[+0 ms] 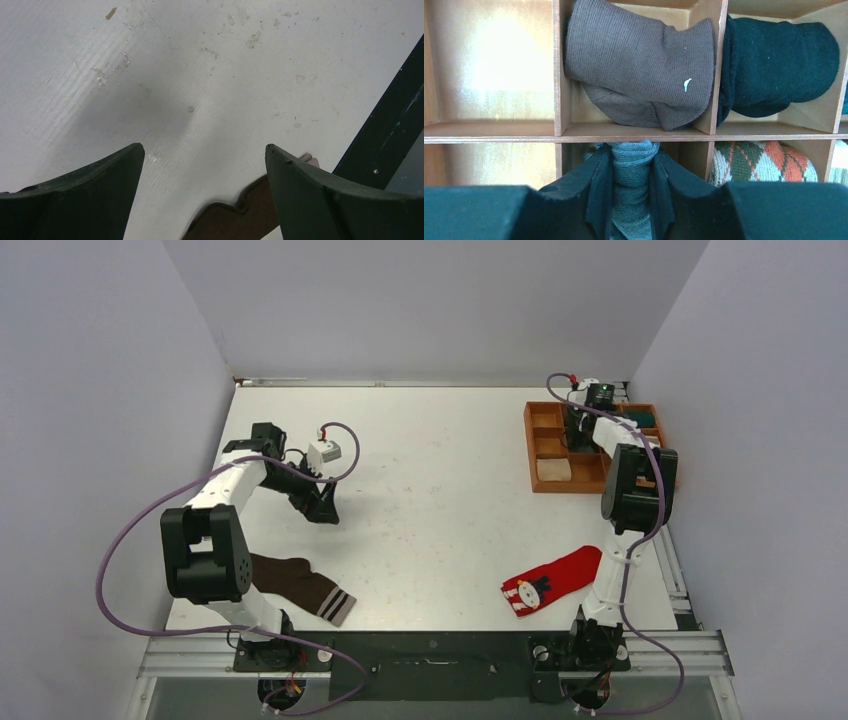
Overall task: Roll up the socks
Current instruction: Place the sock in the storage box.
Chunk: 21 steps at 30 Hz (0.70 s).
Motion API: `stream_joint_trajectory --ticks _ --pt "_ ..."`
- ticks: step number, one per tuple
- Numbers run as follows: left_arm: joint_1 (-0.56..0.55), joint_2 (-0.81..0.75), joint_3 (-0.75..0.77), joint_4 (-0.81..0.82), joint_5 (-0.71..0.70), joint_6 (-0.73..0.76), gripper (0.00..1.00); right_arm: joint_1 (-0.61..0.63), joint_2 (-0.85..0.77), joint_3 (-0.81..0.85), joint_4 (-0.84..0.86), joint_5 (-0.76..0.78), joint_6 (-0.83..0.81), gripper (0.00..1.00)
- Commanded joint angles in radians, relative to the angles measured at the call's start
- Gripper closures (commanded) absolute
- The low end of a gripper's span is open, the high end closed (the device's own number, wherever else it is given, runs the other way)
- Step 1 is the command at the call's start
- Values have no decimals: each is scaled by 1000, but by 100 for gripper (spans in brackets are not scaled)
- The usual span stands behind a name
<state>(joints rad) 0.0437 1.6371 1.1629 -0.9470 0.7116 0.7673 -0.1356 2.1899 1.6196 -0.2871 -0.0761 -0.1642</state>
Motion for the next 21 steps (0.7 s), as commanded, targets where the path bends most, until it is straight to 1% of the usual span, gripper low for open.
stream_joint_trajectory --ticks 1,7,9,15,20,21 --pt "5 14 40 -12 31 3 12 8 28 0 15 16 12 73" --pt "6 13 37 -15 39 3 12 11 -35 32 -16 32 4 49" --pt "5 11 36 -17 41 5 12 12 -73 40 -23 34 -3 45" --pt "6 -12 39 -35 45 15 12 19 -193 39 -37 52 -12 38" --pt "5 -52 46 -66 35 31 12 37 -297 -18 -37 73 5 35" --pt "6 -61 48 -75 31 34 12 43 -324 -36 -40 96 14 35"
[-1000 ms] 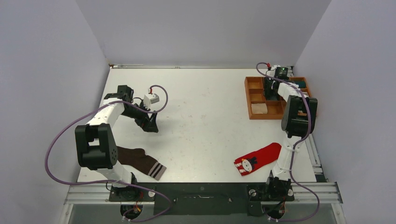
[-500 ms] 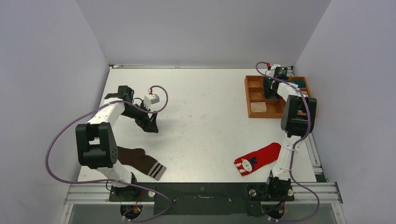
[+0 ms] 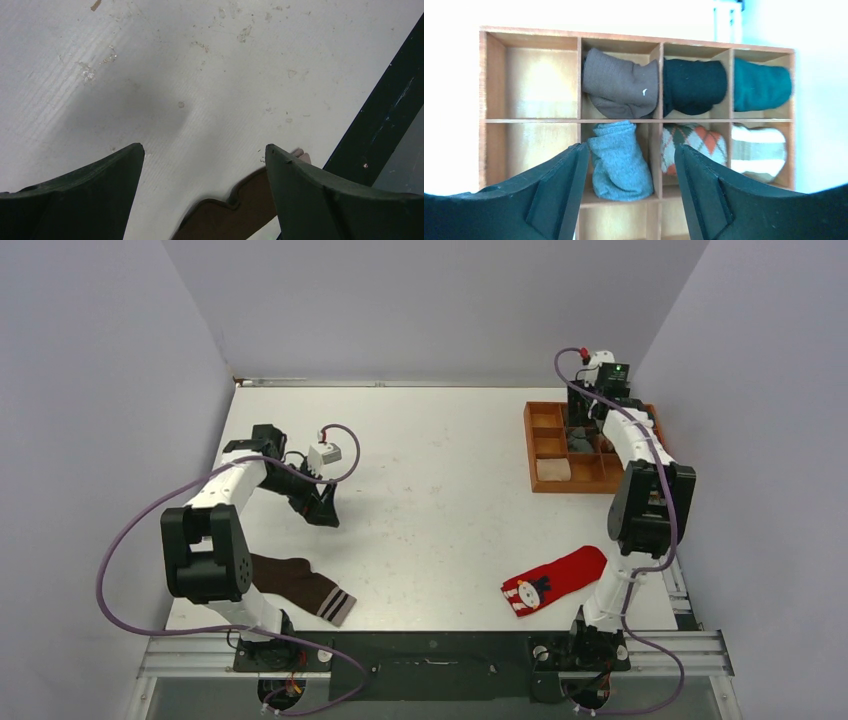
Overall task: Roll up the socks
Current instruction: Place the sock in the storage box, then move the sock to the center of the board.
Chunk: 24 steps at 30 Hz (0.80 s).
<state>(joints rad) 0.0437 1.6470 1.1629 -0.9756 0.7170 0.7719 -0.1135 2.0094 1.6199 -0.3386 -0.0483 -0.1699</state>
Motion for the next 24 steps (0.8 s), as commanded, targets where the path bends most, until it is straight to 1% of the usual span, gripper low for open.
stream_joint_trajectory --ticks 1,2,4,6,9,13,16,18,20,22,24 --pt "6 -83 52 -55 22 33 12 27 -170 -58 8 80 34 34" --pt "5 -94 53 -63 17 37 12 35 -205 -84 2 94 55 34" --pt "5 -116 55 -78 12 48 12 46 -273 -137 -31 121 152 35" --pt "4 -134 54 -89 10 59 12 61 -348 -205 -86 119 255 37" --pt "-2 -148 56 -95 6 70 11 104 -497 -371 -147 130 374 42" --pt "-21 -145 41 -80 -28 80 11 212 -720 -648 -203 131 500 58" --pt "-28 -145 24 -65 -37 81 11 334 -836 -778 -309 106 618 71" --pt "-33 -146 10 -62 -29 83 11 462 -884 -826 -385 125 707 80" --pt "-35 -151 -1 -57 -22 87 11 547 -919 -852 -467 158 777 85" --pt "-36 -159 -14 -50 -13 88 11 599 -952 -884 -511 187 834 90" --pt "-35 -166 -25 -45 -9 93 11 631 -971 -951 -491 151 888 94"
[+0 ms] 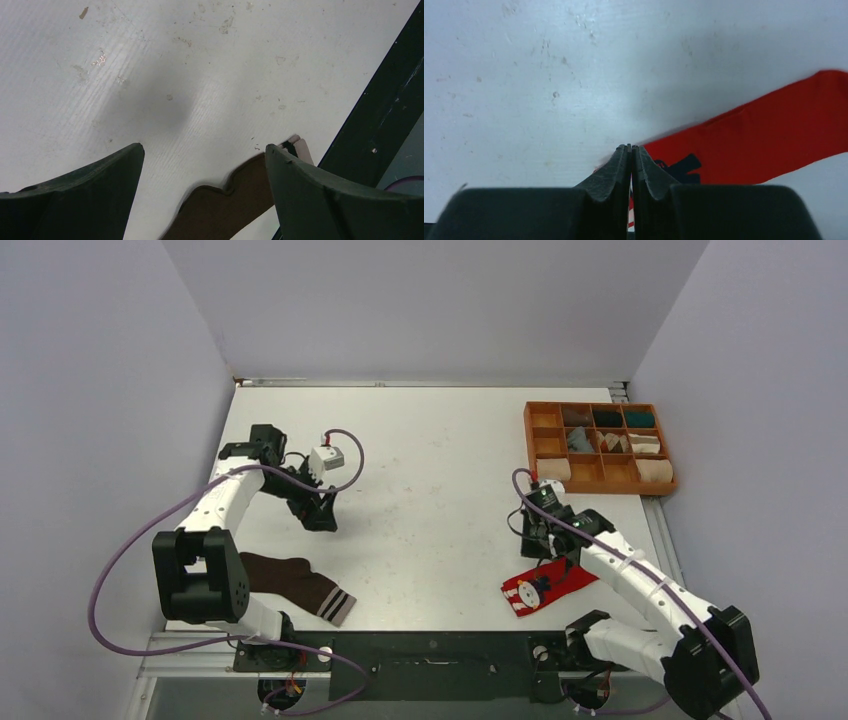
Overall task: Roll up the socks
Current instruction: Move the sock to the center of the board.
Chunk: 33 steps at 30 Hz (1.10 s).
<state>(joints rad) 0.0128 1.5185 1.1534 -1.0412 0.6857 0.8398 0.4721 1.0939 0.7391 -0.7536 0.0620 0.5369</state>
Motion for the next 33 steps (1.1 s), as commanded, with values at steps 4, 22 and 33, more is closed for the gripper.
stream_joint_trajectory --ticks 4,22,33 --pt "-4 -43 -26 13 20 33 11 115 -17 -230 85 -40 292 95" --pt "-2 -53 24 -43 3 46 11 604 780 209 688 -307 -158 94" --pt "11 -127 40 -187 91 197 11 541 591 370 738 -550 -536 43"
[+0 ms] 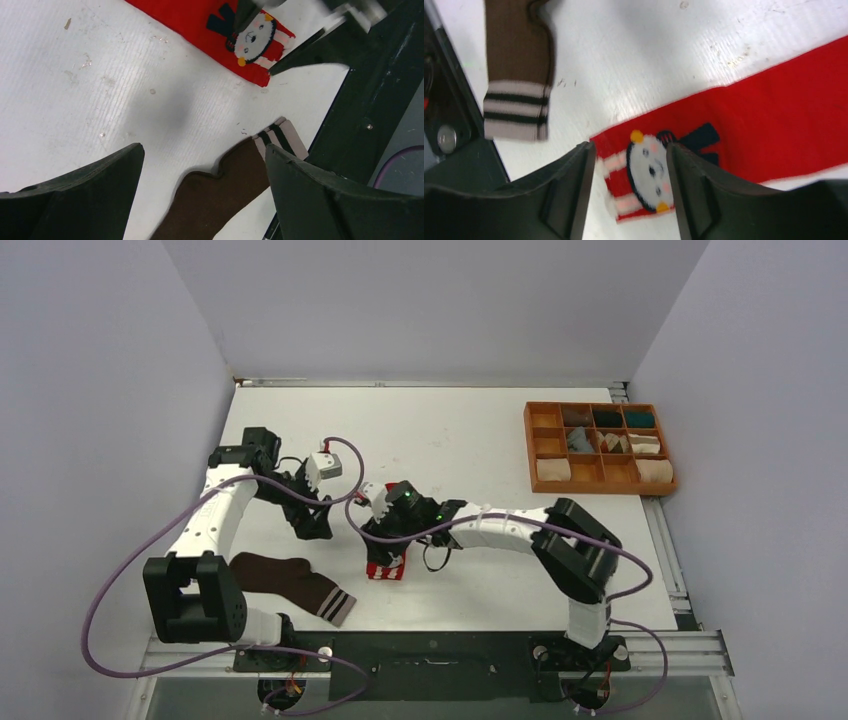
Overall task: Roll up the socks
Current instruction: Move the sock to the center of the board, then roll the sock at the center of the board.
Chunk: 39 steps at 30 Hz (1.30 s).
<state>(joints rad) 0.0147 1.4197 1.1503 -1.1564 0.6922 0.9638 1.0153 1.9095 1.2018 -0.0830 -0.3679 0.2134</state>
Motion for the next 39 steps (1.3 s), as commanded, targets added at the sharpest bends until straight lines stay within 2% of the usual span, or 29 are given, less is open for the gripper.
stream_joint_trajectory --ticks 1,4,6,10,16,20,21,24,27,30,31,34,37,39 --pt "9 -28 45 -71 93 70 11 5 -281 -155 121 -124 -269 41" --pt "10 -20 53 -62 112 51 11 43 -407 -313 199 -81 -472 33" --pt "9 -16 59 -58 119 37 11 71 -422 -357 180 -24 -559 32" --pt "8 -10 60 -51 125 16 11 149 -335 -321 112 106 -675 35" --pt "7 -17 41 -63 110 22 11 159 -233 -279 103 155 -723 37" --pt "6 -18 24 -56 102 27 11 161 -164 -253 94 171 -687 40" --pt "7 -18 20 -53 103 25 11 162 -150 -257 100 185 -678 44" --pt "7 -15 16 -52 108 23 11 162 -126 -282 115 229 -646 65" --pt "4 -12 19 -62 99 36 11 162 -128 -307 124 219 -619 75" --pt "-2 -9 20 -73 96 48 11 151 -130 -307 116 193 -567 89" --pt "-4 -11 19 -85 103 61 11 132 -134 -299 109 159 -526 93" --pt "-6 -20 7 -142 144 140 12 32 -164 -306 158 -51 -342 95" --pt "-79 -51 -33 -137 144 186 12 -62 -159 -305 207 -248 -135 95" --pt "-128 -69 -65 -97 113 188 12 -108 -132 -289 201 -309 -25 95"
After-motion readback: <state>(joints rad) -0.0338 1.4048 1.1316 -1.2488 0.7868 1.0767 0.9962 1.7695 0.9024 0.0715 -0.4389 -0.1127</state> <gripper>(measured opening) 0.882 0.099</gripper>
